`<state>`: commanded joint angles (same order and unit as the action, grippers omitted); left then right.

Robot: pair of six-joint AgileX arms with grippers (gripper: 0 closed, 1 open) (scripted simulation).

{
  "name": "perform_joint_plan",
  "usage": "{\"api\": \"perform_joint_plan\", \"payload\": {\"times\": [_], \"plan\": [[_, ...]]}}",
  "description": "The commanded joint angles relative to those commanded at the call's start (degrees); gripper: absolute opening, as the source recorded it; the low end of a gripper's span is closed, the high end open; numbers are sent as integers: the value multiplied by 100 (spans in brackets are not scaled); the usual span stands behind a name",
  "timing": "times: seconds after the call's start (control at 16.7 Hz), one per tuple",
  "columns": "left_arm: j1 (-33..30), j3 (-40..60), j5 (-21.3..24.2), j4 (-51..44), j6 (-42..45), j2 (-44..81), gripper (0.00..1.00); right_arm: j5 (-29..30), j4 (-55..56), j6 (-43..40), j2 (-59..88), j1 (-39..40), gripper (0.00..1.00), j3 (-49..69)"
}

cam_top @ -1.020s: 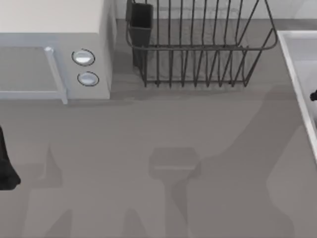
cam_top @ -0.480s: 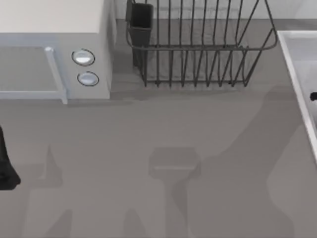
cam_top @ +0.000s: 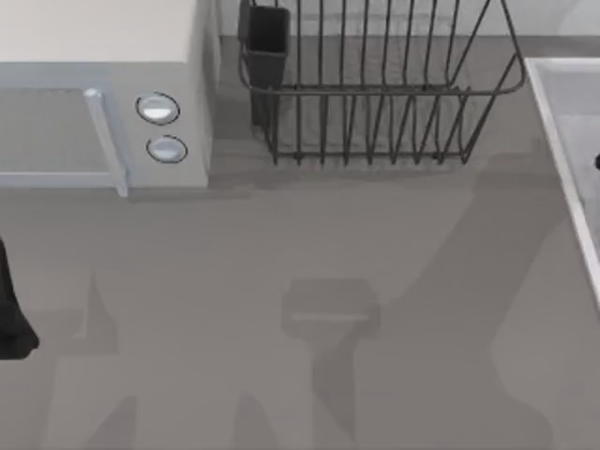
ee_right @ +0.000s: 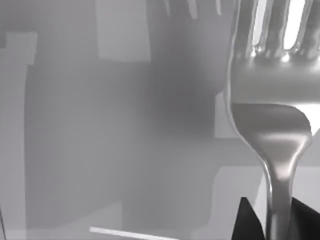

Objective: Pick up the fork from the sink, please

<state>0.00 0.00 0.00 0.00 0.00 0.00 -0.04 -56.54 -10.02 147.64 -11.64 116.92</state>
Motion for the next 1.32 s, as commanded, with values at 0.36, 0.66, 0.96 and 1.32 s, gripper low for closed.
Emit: {"api": "perform_joint_plan", "payload": {"times": [0.36, 0.66, 0.96, 1.32], "plan": [[0, 0, 0, 0, 0, 0, 100, -7, -1772, -9, -491, -5, 0, 1187], [0, 0, 0, 0, 0, 0, 100, -8, -2121, -10, -642, -4, 0, 1465], [0, 0, 0, 0, 0, 0, 100, -9, -2157, 221, -842, 225, 0, 1270], [0, 0, 0, 0, 0, 0, 100, 4, -2469, 1891, -2205, 1946, 0, 94]]}}
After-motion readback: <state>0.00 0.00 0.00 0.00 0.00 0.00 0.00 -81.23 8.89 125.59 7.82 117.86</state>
